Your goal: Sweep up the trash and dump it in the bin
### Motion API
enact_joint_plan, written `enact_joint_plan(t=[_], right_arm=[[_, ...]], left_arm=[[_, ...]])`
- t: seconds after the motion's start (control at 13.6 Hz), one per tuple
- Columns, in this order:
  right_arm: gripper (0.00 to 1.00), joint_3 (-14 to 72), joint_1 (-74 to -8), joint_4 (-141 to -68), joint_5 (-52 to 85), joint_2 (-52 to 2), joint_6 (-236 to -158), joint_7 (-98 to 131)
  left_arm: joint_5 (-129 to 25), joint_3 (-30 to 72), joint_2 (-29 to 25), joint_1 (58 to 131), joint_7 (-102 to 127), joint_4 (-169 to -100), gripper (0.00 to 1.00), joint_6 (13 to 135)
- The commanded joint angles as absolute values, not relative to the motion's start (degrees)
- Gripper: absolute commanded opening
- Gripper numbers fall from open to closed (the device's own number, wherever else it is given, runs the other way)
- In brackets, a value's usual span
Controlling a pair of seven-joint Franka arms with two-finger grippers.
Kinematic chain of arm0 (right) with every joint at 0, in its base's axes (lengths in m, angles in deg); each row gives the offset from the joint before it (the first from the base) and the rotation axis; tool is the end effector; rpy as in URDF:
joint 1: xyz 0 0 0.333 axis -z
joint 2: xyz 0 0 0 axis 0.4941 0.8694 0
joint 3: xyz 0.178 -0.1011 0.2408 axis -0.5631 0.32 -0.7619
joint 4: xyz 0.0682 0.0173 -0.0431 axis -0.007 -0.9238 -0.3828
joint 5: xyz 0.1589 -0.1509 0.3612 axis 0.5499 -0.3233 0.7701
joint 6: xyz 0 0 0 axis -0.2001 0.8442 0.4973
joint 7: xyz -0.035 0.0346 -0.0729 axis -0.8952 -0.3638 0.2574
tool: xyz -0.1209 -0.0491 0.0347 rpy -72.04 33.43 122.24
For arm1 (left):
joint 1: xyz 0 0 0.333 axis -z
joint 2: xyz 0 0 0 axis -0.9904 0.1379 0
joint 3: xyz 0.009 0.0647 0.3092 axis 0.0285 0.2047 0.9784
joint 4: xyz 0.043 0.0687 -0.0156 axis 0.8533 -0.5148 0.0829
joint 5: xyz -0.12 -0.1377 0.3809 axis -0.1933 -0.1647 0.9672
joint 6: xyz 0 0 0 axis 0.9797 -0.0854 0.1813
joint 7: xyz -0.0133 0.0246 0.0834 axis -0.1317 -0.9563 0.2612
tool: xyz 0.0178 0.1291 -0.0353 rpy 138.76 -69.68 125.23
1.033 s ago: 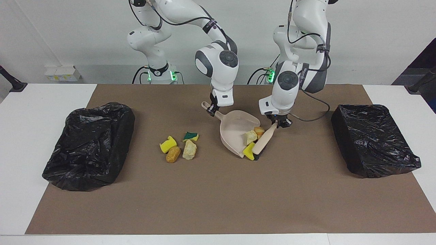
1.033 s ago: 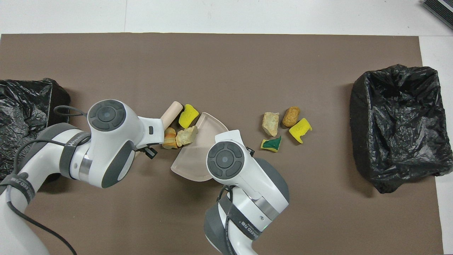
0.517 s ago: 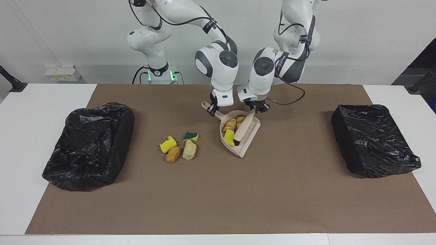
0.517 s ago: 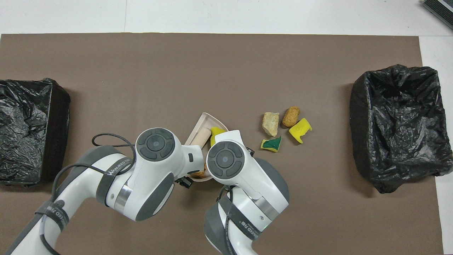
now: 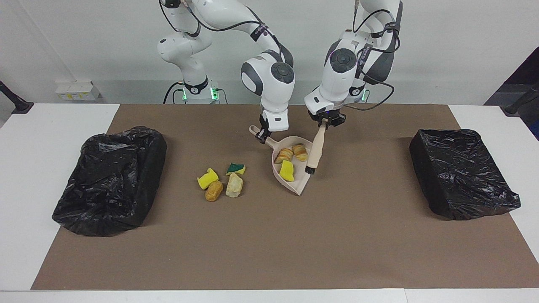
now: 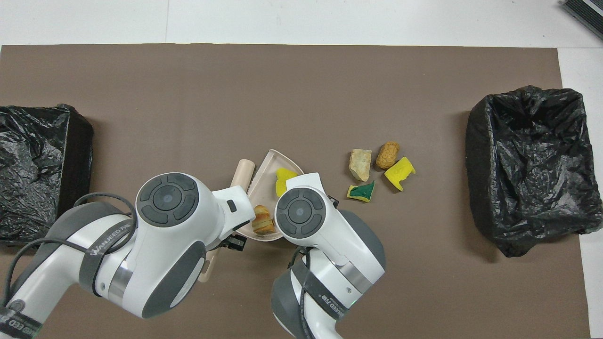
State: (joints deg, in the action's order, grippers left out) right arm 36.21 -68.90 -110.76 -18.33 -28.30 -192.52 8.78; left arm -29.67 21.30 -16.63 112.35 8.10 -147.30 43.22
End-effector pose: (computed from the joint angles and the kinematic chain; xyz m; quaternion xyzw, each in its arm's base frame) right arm 0.4740 0.3799 0.3287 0.8771 0.4726 -0.0723 0.0468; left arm 0.4382 -0.2873 0.3867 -0.9800 0.1760 0.0923 0.0111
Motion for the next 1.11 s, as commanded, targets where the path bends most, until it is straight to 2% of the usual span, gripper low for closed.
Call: enact_joint_plan(t=[0.0,0.44,0.66,0.89,1.03], right_arm=[[0.00,35.9,-67.6,-111.0,-17.6,-32.7,-188.8,8.9],[0.00,36.1,-61.9,-111.0,-17.6,-41.1,-177.5,0.9],[0.00,36.2,-57.7,-110.8,-17.7,-45.0,-174.3,-4.6],[0.00,36.5,-51.1,-109.8,-17.7,-49.1,-170.4,-11.7],[0.00,36.6,-47.6,-107.0,-18.7,-49.8,-167.2,-14.1]], left_arm=[[-30.3,21.0,-19.5,112.7,15.1,-151.2,0.00,43.6],[-30.3,20.7,-26.4,120.8,35.7,-164.0,0.00,53.9],[-30.4,20.7,-26.7,126.3,42.6,-165.7,0.00,54.2],[-35.4,20.7,-26.0,133.9,49.1,-168.0,0.00,60.1],[-35.9,20.7,-24.8,139.2,54.3,-168.1,0.00,63.3]])
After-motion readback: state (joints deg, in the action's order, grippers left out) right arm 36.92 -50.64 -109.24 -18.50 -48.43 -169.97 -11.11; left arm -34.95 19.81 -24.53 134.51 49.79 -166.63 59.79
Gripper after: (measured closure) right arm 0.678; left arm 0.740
